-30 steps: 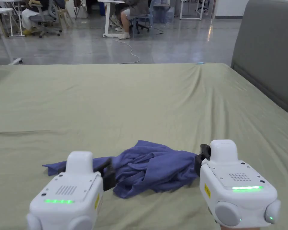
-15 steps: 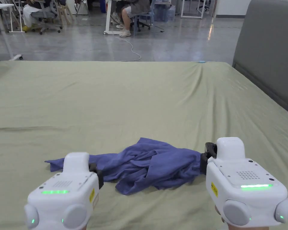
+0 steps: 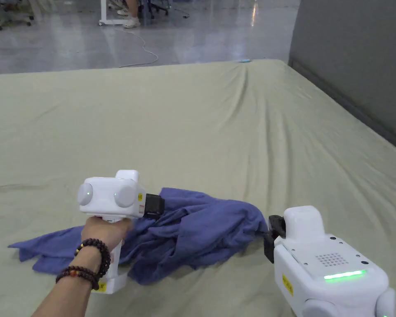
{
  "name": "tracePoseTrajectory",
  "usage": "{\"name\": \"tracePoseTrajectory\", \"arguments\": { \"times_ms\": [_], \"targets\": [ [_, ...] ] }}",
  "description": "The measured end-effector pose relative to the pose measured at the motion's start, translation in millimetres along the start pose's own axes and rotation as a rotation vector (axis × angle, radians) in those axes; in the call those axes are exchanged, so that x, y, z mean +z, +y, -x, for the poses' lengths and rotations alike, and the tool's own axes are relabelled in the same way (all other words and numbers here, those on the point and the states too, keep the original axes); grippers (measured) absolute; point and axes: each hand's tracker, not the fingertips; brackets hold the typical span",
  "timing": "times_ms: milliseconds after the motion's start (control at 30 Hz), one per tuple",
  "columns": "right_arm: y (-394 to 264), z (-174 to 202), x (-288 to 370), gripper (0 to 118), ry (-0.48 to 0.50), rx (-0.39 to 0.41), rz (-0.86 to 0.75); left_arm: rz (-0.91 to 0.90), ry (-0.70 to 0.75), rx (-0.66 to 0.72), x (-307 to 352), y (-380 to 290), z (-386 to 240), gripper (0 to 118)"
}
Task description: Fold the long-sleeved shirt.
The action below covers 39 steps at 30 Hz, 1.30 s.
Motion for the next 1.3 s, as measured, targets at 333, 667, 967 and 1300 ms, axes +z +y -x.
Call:
{"name": "tracePoseTrajectory", "arguments": {
  "times_ms": [333,667,967,1300],
  "targets": [
    [-4.2,-7.7,-43.0,94,0.020,-0.073,0.150,0.037,-0.068,0.059,-23.0,1.9,-19.3,0],
    [-10.2,10.8,-156.7,54,0.018,-0.051,0.393,-0.041,-0.102,0.039,10.1,20.6,-3.4,0],
    [23.1,-2.5,-130.3,12,0.155,-0.107,0.214,-0.150,-0.128,0.065,62.3,35.0,12.9,0],
    [226.7,-9.9,-87.5,11,0.142,0.007,-0.110,-0.506,-0.093,0.148,222.6,119.5,77.3,0]
  ]
}}
